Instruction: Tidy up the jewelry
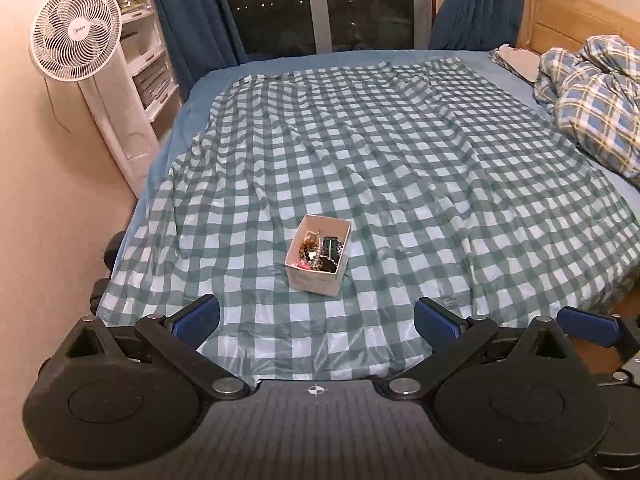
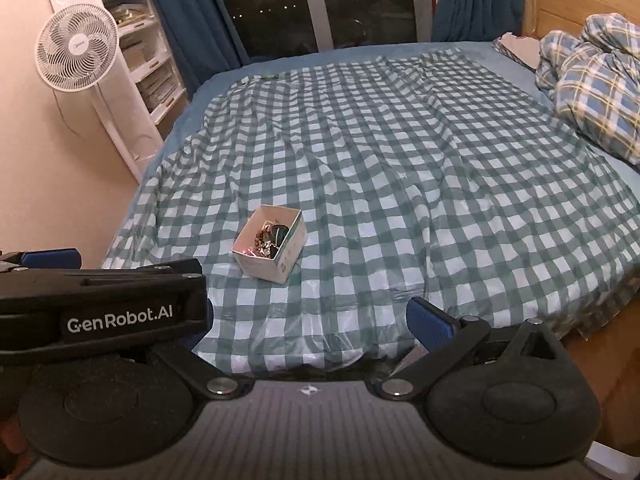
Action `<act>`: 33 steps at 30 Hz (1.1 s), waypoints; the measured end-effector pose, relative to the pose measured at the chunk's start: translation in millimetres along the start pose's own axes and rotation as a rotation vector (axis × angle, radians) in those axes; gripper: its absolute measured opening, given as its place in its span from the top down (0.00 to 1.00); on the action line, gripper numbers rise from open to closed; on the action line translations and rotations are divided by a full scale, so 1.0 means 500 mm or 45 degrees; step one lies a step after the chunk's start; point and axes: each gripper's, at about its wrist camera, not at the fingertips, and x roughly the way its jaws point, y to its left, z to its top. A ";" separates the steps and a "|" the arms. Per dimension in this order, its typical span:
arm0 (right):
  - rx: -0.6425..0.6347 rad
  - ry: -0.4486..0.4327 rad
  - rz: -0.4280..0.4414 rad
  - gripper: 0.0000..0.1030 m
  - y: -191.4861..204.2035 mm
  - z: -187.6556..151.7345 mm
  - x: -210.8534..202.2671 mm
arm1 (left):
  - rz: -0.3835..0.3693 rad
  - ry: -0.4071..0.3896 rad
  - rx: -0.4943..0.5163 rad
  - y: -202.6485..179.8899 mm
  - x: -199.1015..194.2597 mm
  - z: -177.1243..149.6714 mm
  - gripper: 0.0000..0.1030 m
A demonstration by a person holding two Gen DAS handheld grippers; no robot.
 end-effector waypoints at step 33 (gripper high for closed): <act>0.045 0.043 0.013 0.00 0.006 0.001 0.005 | 0.053 0.048 0.042 0.009 -0.010 0.009 0.23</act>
